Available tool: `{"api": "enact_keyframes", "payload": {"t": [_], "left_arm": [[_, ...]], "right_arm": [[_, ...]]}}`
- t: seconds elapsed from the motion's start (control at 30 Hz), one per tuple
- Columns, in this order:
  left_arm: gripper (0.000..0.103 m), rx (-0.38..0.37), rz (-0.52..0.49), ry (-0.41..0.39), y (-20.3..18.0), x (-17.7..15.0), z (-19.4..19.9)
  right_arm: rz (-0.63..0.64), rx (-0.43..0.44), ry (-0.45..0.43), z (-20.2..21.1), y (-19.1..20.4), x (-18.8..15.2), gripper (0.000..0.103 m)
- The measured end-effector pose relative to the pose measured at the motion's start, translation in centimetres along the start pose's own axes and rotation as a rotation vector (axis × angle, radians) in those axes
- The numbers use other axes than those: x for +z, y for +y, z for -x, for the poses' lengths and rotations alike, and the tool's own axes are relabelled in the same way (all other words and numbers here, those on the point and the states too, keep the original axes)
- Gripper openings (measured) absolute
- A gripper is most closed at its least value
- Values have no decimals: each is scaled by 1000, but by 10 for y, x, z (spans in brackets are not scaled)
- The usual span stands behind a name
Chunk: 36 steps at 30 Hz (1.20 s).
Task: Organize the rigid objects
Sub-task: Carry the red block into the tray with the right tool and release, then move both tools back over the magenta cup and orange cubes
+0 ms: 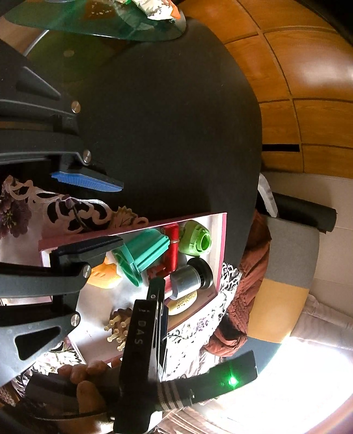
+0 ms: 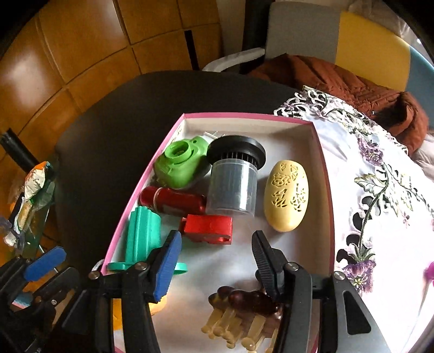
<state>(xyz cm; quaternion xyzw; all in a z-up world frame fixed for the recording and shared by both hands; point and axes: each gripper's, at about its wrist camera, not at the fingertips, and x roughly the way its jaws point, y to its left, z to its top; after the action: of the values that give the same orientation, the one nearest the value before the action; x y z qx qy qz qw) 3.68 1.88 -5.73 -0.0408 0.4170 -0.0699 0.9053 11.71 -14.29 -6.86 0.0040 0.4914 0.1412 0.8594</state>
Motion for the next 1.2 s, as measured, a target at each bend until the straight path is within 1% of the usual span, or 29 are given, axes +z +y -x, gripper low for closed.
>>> {"api": "enact_keyframes", "payload": {"t": [0.03, 0.1, 0.17, 0.27, 0.4, 0.53, 0.6, 0.83, 1.03, 1.13, 1.2], "left_arm": [[34, 2, -1, -1, 0, 0, 0], [34, 7, -4, -3, -1, 1, 1], [34, 8, -6, -2, -1, 1, 1], [34, 10, -14, -4, -4, 1, 2], [34, 12, -25, -9, -8, 1, 4], [34, 12, -37, -15, -12, 2, 6], [34, 11, -46, -18, -15, 2, 7], [34, 0, -81, -22, -27, 2, 9], [34, -9, -114, -26, -38, 2, 11], [34, -22, -139, -32, -43, 3, 12], [34, -28, -153, -32, -47, 4, 13]], "right_arm": [[-2, 3, -9, 3, 0, 0, 60], [-1, 6, -28, 10, 1, 0, 67], [2, 7, -49, 18, 1, -1, 72], [15, -5, -71, 26, 2, -3, 72], [29, -18, -96, 35, 4, -8, 76], [38, -35, -131, 49, 3, -15, 77], [38, -39, -147, 57, -1, -18, 81], [-17, -74, -185, 82, -35, -30, 85], [-78, -126, -186, 94, -71, -40, 86], [-109, -161, -177, 100, -92, -48, 91], [-141, -189, -168, 104, -112, -55, 97]]}}
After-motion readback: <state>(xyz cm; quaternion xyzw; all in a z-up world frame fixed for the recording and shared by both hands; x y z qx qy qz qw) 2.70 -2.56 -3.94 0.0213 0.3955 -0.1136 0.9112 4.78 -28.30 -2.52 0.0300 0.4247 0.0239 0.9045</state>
